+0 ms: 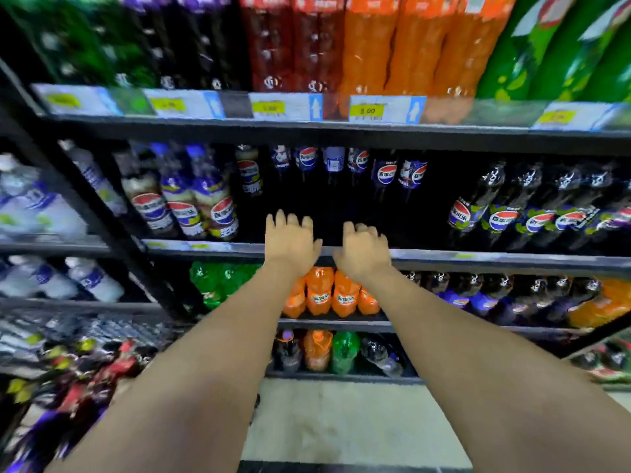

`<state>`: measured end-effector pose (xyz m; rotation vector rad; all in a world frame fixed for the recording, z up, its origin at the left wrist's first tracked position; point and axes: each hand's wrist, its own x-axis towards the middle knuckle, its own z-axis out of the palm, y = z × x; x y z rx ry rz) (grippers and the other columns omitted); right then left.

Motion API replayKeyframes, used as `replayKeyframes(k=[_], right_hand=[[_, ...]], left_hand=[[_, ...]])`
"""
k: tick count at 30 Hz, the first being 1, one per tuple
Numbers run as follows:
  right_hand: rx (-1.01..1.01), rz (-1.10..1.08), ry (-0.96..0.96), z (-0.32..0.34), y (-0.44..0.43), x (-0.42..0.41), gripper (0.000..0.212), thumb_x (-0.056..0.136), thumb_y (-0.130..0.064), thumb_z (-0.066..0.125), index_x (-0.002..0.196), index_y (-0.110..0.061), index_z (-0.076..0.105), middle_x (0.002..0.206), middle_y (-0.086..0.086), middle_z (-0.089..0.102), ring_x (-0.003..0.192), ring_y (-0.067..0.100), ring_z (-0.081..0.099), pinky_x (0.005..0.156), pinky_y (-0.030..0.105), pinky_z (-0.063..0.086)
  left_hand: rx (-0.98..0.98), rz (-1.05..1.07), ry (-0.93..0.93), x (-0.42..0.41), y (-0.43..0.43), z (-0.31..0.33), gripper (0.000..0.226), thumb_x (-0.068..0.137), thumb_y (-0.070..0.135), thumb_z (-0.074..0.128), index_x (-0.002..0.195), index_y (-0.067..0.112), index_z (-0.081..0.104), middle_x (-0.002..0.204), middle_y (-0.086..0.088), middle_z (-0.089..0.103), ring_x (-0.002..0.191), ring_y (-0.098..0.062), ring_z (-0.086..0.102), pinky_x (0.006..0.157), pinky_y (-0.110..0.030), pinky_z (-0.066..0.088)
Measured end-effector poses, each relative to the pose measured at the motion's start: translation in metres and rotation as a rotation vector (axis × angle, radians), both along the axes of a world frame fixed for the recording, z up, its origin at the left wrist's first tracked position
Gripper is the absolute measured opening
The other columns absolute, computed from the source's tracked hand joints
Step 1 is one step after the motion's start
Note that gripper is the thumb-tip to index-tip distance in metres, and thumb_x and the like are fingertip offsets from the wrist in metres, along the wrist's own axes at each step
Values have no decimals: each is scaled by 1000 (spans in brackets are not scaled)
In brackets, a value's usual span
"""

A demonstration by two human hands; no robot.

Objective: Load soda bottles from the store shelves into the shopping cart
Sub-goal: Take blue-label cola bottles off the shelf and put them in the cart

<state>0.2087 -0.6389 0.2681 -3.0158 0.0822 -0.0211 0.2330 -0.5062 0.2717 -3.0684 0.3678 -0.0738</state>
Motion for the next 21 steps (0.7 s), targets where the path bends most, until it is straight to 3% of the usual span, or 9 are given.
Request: replayKeyframes(k=[5,14,21], right_hand=[[34,165,57,-5,65,-57,57,93,-44,47,134,-8,35,131,17,47,122,35,42,97,47,38],[105,388,217,-53,190,-158,54,90,-47,48,127,-9,39,129,18,48,121,36,43,96,45,39],[93,497,361,-98,286,-185,57,90,-49,49,130,-10,38,131,17,47,124,35,42,98,44,39]], left_hand=[[29,196,78,-77,69,-7,66,97,55,34,147,13,30,149,-18,37,142,-38,24,115,-51,19],[-2,556,190,-222,201,-59,70,95,60,33,147,13,31,150,-18,35,141,-36,26,116,-50,20],[-54,731,287,-279,297,-99,72,95,62,29,150,16,25,154,-16,29,144,-36,20,117,-49,16]])
